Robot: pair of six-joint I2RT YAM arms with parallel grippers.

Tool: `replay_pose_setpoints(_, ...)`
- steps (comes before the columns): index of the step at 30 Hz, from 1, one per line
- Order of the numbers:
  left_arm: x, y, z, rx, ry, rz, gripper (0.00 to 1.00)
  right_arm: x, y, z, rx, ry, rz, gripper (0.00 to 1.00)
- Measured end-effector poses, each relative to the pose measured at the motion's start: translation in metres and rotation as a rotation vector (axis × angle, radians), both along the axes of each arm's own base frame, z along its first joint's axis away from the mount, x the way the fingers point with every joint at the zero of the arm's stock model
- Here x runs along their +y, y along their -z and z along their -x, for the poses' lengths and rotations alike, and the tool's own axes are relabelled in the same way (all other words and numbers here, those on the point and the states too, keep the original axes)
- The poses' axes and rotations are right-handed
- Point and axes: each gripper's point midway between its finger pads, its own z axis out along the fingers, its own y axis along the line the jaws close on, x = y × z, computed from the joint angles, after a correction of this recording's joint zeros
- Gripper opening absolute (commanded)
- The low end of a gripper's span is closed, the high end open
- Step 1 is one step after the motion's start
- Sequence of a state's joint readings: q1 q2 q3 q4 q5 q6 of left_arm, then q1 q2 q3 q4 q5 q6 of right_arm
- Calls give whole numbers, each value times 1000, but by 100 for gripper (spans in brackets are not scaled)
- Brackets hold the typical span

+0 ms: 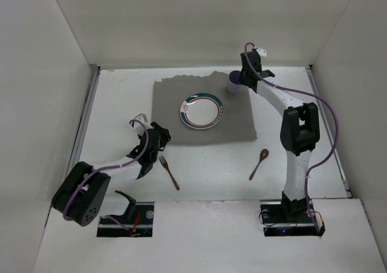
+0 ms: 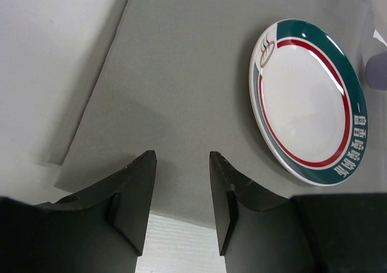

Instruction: Set the dinner table for one person

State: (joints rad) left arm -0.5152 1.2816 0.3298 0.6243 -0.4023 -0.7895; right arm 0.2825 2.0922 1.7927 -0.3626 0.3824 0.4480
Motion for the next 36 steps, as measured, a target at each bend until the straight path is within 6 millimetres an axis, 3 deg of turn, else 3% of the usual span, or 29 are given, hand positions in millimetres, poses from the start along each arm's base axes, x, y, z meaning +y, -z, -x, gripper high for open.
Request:
replay_pose_setpoints(12, 0, 0, 0, -1, -1, -1, 38, 1, 6, -6, 17, -6, 22, 15)
replay_pose_setpoints(17, 0, 0, 0, -1, -1, -2, 38, 0, 19, -5, 45, -7, 41, 27)
replay_pose_setpoints(22, 1, 0, 0, -1, -1, -4, 38, -1, 15, -6, 37, -8, 47, 45)
replay_pose_setpoints(25, 1, 0, 0, -1, -1, -4, 38, -3, 7, 1, 28, -9, 47, 52)
replay_pose_setpoints(33, 0, 0, 1, -3, 0, -7, 38, -7, -60, 16, -95, -9, 12, 52)
replay_pose_setpoints(36, -1, 0, 1, -3, 1, -8, 38, -8, -72, 17, -133, -8, -1, 51)
